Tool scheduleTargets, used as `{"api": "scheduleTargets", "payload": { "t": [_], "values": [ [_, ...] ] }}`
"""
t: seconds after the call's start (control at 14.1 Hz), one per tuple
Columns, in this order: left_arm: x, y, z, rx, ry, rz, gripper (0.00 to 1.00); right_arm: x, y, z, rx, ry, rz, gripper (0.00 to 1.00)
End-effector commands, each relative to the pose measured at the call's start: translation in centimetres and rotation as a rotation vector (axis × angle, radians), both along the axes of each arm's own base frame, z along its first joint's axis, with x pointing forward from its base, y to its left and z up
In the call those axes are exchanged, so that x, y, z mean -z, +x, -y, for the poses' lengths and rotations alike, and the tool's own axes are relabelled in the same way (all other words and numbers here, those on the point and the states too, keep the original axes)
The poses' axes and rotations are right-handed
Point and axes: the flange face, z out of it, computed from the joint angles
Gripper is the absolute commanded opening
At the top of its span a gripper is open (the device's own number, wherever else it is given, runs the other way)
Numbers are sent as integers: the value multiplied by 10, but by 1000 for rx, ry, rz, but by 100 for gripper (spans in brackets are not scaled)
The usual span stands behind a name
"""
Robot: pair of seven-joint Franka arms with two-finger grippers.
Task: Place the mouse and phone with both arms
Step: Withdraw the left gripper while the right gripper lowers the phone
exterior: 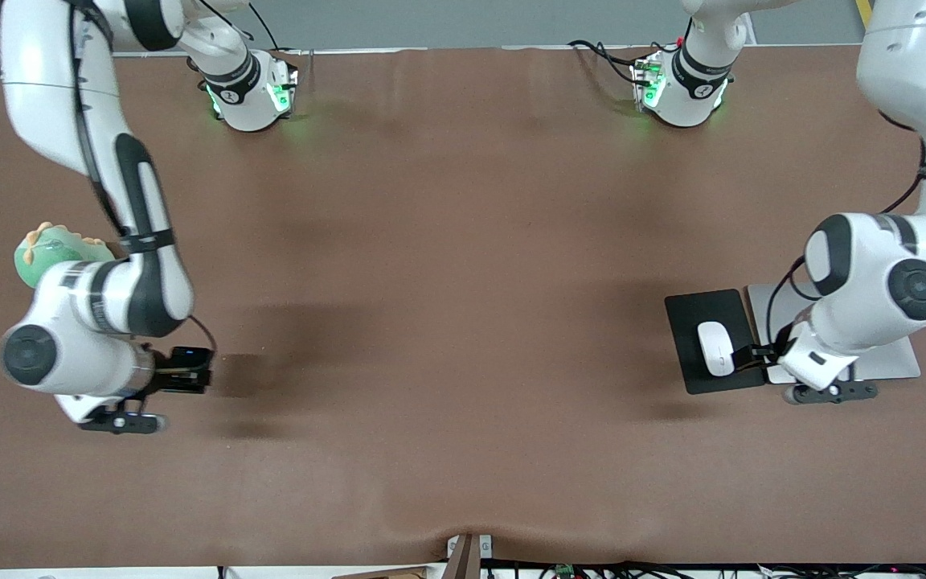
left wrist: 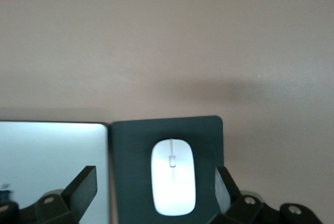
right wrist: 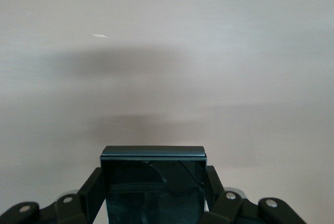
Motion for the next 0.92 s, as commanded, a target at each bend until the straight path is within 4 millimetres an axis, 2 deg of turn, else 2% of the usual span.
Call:
{"api": "scheduleTargets", "payload": {
  "t": [0.0, 0.07, 0.14, 0.36, 0.5, 0.64, 0.85],
  "values": [
    [-69, -6, -23, 51, 31, 11, 100, -2, -15, 49, -40, 38, -10, 0],
    [-90, -12, -31, 48, 37, 16, 100, 2, -19, 67, -35, 41, -17, 0],
    [-114, -20, -28, 52, 47, 15, 100, 11, -26, 79, -31, 47, -39, 0],
    [-187, -44, -14, 59, 70, 5, 100, 52, -58, 98, 0, 68, -134, 0],
    [-227, -66, -7, 57, 84, -13, 100, 72, -79, 119, -20, 94, -180, 0],
    [-256, -93, 3, 54, 75, -43, 100, 78, -89, 139, -29, 111, -191, 0],
    [-288, -131, 20, 54, 61, -71, 100, 90, -103, 154, 0, 121, -214, 0]
  ]
}}
